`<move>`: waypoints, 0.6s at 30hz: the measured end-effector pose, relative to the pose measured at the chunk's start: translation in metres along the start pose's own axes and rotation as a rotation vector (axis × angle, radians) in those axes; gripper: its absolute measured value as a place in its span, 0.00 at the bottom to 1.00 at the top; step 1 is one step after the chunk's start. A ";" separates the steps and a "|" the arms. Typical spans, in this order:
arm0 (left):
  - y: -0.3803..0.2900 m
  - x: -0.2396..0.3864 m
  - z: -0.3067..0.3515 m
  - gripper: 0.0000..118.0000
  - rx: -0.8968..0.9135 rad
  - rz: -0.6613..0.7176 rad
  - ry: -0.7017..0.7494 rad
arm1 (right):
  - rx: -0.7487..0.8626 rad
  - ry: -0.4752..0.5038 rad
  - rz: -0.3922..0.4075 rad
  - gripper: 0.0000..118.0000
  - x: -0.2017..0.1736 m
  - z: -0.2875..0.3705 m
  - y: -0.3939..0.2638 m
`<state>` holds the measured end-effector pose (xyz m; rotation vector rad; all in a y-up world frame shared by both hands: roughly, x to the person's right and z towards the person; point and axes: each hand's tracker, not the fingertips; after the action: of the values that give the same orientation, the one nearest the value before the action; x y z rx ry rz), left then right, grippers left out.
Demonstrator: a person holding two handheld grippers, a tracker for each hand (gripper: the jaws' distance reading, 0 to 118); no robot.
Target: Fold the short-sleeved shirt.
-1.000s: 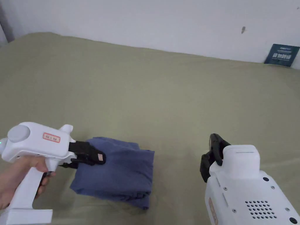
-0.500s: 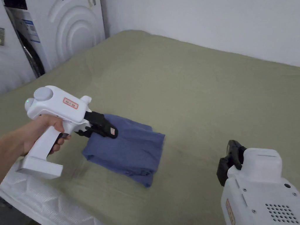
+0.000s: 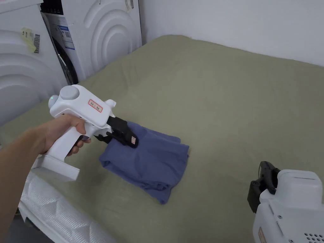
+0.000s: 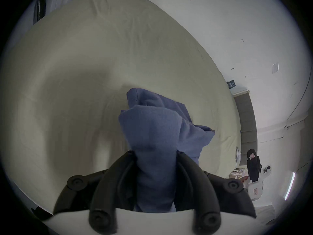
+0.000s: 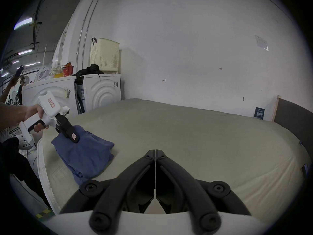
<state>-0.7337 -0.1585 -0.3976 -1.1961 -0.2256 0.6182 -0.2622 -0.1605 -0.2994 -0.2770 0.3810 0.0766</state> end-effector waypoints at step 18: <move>-0.058 0.084 0.072 0.89 0.452 -0.075 0.046 | 0.039 0.038 -0.050 0.01 0.020 0.043 0.035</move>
<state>-0.6809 -0.0676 -0.3313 -0.7609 -0.0837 0.5402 -0.2328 -0.1141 -0.2777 -0.2495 0.4124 0.0149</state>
